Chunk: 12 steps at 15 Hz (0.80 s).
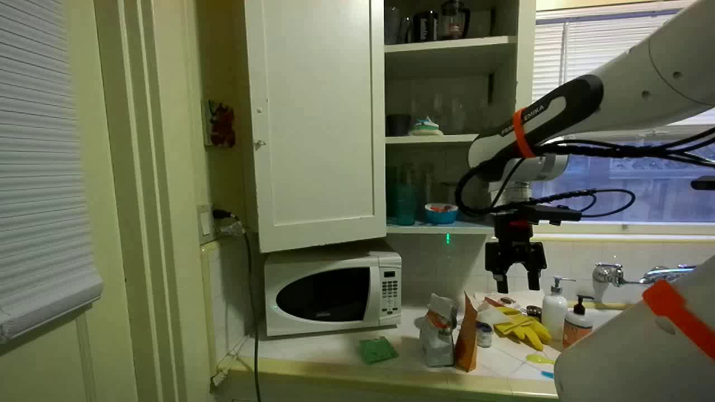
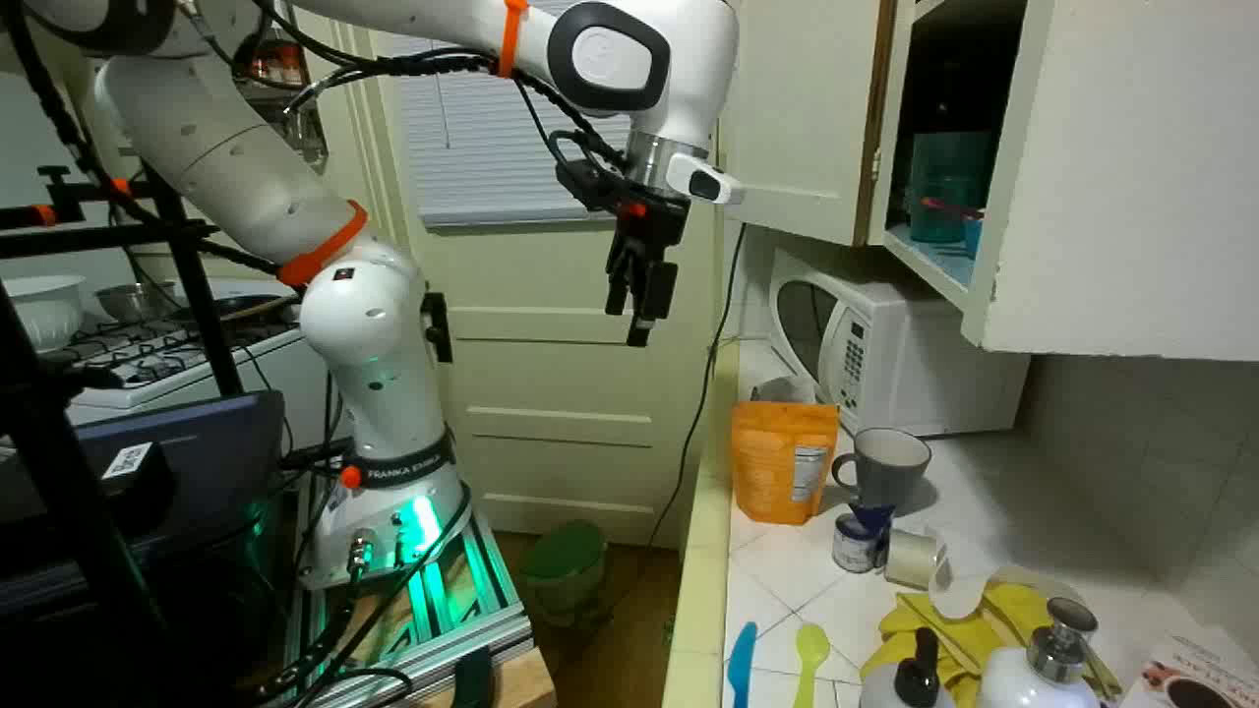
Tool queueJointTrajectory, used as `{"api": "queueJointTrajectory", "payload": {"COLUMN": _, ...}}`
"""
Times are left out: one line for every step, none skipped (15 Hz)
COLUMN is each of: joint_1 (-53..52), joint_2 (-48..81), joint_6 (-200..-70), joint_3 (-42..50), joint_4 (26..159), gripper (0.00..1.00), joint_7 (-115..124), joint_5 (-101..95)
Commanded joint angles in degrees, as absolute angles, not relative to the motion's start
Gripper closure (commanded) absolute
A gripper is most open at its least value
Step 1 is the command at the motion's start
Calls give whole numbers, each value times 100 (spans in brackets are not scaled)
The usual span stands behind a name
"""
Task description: Take the white packet out of the open upper cabinet and put it on the countertop.
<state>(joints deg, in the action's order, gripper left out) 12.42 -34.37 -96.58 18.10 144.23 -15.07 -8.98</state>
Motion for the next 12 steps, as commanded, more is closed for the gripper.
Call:
{"api": "queueJointTrajectory", "payload": {"joint_1": 1277, "joint_2": -3427, "joint_6": -9645, "joint_3": 1779, "joint_4": 14410, "gripper": 0, "joint_7": -1524, "joint_5": -881}}
{"api": "queueJointTrajectory", "payload": {"joint_1": 1277, "joint_2": -3427, "joint_6": -9645, "joint_3": 1779, "joint_4": 14410, "gripper": 0, "joint_7": -1524, "joint_5": -881}}
{"api": "queueJointTrajectory", "payload": {"joint_1": 1277, "joint_2": -3427, "joint_6": -9645, "joint_3": 1779, "joint_4": 14410, "gripper": 0, "joint_7": -1524, "joint_5": -881}}
{"api": "queueJointTrajectory", "payload": {"joint_1": 1277, "joint_2": -3427, "joint_6": -9645, "joint_3": 1779, "joint_4": 14410, "gripper": 0, "joint_7": -1524, "joint_5": -881}}
{"api": "queueJointTrajectory", "payload": {"joint_1": 1277, "joint_2": -3427, "joint_6": -9645, "joint_3": 1779, "joint_4": 14410, "gripper": 0, "joint_7": -1524, "joint_5": -881}}
{"api": "queueJointTrajectory", "payload": {"joint_1": 1277, "joint_2": -3427, "joint_6": -9645, "joint_3": 1779, "joint_4": 14410, "gripper": 0, "joint_7": -1524, "joint_5": -881}}
{"api": "queueJointTrajectory", "payload": {"joint_1": 1277, "joint_2": -3427, "joint_6": -9645, "joint_3": 1779, "joint_4": 14410, "gripper": 0, "joint_7": -1524, "joint_5": -881}}
{"api": "queueJointTrajectory", "payload": {"joint_1": 1230, "joint_2": -3597, "joint_6": -10024, "joint_3": 1808, "joint_4": 14424, "gripper": 0, "joint_7": -1528, "joint_5": -720}}
{"api": "queueJointTrajectory", "payload": {"joint_1": 1227, "joint_2": -3710, "joint_6": -10267, "joint_3": 1724, "joint_4": 14336, "gripper": 0, "joint_7": -1493, "joint_5": -774}}
{"api": "queueJointTrajectory", "payload": {"joint_1": 1220, "joint_2": -3728, "joint_6": -10403, "joint_3": 1668, "joint_4": 14196, "gripper": 0, "joint_7": -1471, "joint_5": -791}}
{"api": "queueJointTrajectory", "payload": {"joint_1": 1210, "joint_2": -3717, "joint_6": -10524, "joint_3": 1595, "joint_4": 13973, "gripper": 0, "joint_7": -1441, "joint_5": -834}}
{"api": "queueJointTrajectory", "payload": {"joint_1": 1192, "joint_2": -3754, "joint_6": -10635, "joint_3": 1527, "joint_4": 13795, "gripper": 0, "joint_7": -1434, "joint_5": -857}}
